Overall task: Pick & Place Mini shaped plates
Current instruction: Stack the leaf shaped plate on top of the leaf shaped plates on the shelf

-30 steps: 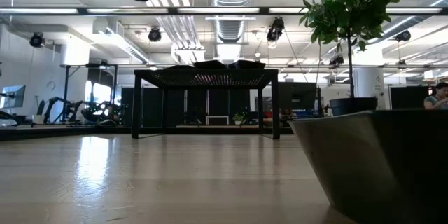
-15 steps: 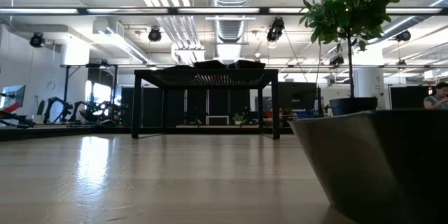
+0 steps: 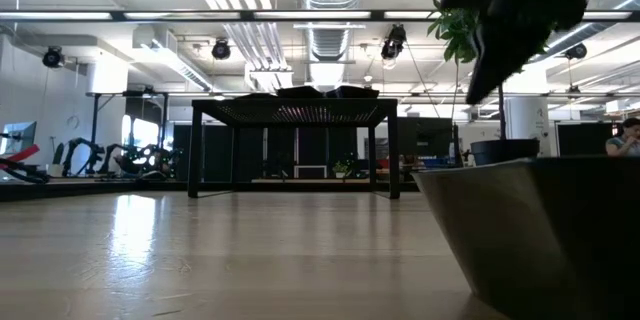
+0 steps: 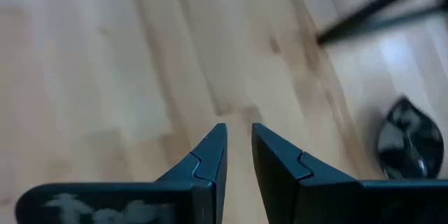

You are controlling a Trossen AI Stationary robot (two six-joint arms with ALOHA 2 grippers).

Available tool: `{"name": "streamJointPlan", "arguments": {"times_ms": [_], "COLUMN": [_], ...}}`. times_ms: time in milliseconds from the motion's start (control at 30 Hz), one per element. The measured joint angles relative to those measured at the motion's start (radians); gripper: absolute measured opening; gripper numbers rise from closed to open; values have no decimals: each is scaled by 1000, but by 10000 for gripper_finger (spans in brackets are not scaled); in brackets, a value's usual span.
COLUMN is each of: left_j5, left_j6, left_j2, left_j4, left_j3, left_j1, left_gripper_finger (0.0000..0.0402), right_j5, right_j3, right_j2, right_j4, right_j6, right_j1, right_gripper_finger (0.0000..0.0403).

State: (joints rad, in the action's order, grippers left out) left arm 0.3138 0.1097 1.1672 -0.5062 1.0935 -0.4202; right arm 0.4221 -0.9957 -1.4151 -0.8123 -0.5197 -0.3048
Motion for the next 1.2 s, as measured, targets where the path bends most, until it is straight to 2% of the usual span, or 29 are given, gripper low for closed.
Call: {"name": "streamJointPlan", "arguments": {"times_ms": [367,633,867,1200], "left_j5": [0,0,0,-1], "left_j6": [-1,-10,-34,-20], "left_j2": [-8,-8,-8,-8], "left_j4": [21,20,20,20], "left_j3": [2,1,1,1], "left_j1": [-17,-17,-16,-16], "left_gripper_finger": [76,76,76,76], "right_j5": [-3,-62,-57,-57], "right_j3": [101,162,208,216], "right_j2": [0,0,1,-16], "right_j4": [4,2,32,154], "right_j6": [-113,-60,9,162], "right_j1": [268,478,554,583], "right_gripper_finger": [63,64,62,66]}}
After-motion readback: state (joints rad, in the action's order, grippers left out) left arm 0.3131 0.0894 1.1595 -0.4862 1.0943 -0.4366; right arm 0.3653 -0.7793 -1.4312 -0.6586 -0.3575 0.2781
